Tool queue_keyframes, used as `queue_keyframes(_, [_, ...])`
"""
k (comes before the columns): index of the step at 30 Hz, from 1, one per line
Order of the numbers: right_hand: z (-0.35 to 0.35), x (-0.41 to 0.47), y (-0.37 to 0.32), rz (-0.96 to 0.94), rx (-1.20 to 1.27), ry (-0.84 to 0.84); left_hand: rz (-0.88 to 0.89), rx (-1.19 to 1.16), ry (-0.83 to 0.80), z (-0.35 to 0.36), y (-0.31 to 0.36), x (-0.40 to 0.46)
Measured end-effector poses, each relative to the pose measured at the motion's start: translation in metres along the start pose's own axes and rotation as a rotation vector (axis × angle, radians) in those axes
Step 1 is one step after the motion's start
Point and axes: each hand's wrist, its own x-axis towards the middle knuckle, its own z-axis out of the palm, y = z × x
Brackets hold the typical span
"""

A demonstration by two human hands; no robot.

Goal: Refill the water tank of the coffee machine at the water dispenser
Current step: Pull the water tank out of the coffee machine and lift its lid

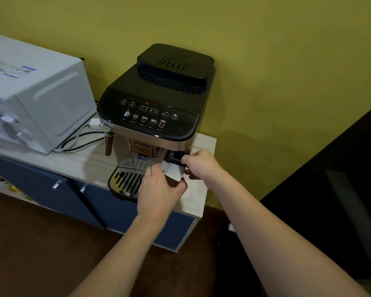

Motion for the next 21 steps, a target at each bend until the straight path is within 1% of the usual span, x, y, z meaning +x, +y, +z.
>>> queue_keyframes(6, [-0.001,0.004,0.0,-0.051,0.032,0.061,-0.008,0.057,-0.012,-0.002,0.014,0.009])
queue_keyframes(10, [0.007,-0.005,0.0,-0.09,-0.036,0.094,-0.021,0.083,-0.026,-0.01,0.01,0.004])
queue_keyframes(14, [0.01,-0.018,0.005,-0.09,-0.07,0.077,-0.008,0.079,-0.036,-0.015,0.002,-0.012])
queue_keyframes(19, [0.008,-0.005,-0.003,-0.103,-0.008,0.097,-0.006,0.084,-0.102,-0.016,0.011,0.004])
queue_keyframes(21, [0.008,-0.001,-0.006,-0.11,-0.024,0.098,0.004,0.093,-0.114,-0.018,0.013,0.008])
